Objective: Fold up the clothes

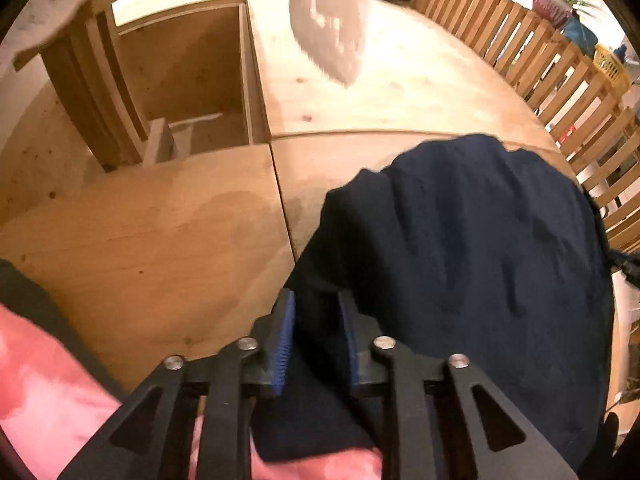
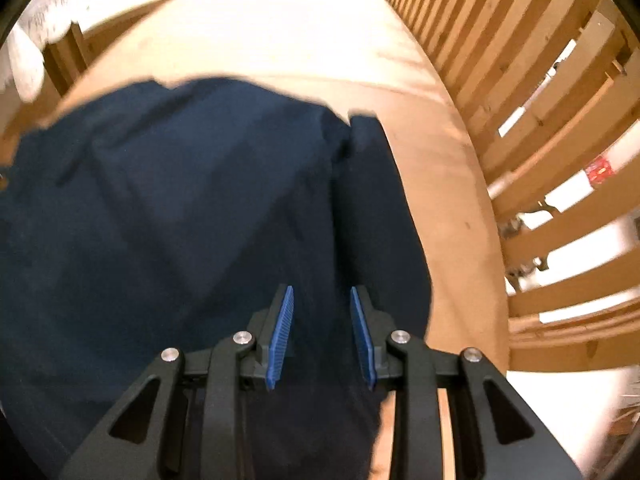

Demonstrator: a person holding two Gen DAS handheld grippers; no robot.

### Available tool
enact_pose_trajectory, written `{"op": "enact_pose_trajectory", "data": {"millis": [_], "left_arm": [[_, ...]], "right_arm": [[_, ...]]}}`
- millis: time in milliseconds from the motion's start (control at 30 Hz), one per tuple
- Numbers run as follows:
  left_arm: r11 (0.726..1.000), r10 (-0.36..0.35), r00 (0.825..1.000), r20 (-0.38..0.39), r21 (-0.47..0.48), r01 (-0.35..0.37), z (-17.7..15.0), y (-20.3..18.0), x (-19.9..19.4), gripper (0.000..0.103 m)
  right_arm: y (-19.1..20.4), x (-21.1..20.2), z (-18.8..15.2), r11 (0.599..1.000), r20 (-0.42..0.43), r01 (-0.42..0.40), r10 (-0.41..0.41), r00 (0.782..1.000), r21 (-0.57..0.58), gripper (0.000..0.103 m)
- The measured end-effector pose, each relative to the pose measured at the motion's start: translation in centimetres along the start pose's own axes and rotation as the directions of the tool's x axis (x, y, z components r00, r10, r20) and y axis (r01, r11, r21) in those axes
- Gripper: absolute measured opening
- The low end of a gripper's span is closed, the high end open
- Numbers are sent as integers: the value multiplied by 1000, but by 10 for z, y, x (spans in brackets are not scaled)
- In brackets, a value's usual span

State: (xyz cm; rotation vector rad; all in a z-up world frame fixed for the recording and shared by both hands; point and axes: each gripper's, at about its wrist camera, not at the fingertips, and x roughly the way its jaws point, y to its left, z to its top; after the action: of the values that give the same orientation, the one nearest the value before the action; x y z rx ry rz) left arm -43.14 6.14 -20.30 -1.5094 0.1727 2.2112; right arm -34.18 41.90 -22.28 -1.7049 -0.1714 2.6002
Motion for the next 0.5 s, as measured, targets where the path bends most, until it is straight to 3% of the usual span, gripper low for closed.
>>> {"op": "enact_pose_trajectory", "data": {"millis": [133,200,267,367,433,467,500], "left_arm": [[999,14,1000,9,48,-14,2,-10,10,21],[998,7,1000,1,67,-7,1,-15,10,1],[997,23,1000,2,67,-23,-2,-15,4,1],[986,153,985,82,58,-158,-11,-13,-24,1],[970,232,959,165,31,-240,-20,-12,-54,1],[968,240,951,194,20,-248,-26,-12,-67,1],[975,212,955,208,15,-220,-32,-14,-76,1]], "right_arm": [[14,12,15,999,10,-33,33,999,3,31],[16,25,22,999,2,-39,39,999,3,31],[17,34,22,999,-13,-48,48,999,15,31],[10,50,22,1000,-37,-9,10,999,24,31],[5,57,19,998,-61,51,-50,997,20,31],[1,58,18,997,-60,76,-74,995,21,36],[-4,58,16,995,-55,94,-92,994,28,39]]}}
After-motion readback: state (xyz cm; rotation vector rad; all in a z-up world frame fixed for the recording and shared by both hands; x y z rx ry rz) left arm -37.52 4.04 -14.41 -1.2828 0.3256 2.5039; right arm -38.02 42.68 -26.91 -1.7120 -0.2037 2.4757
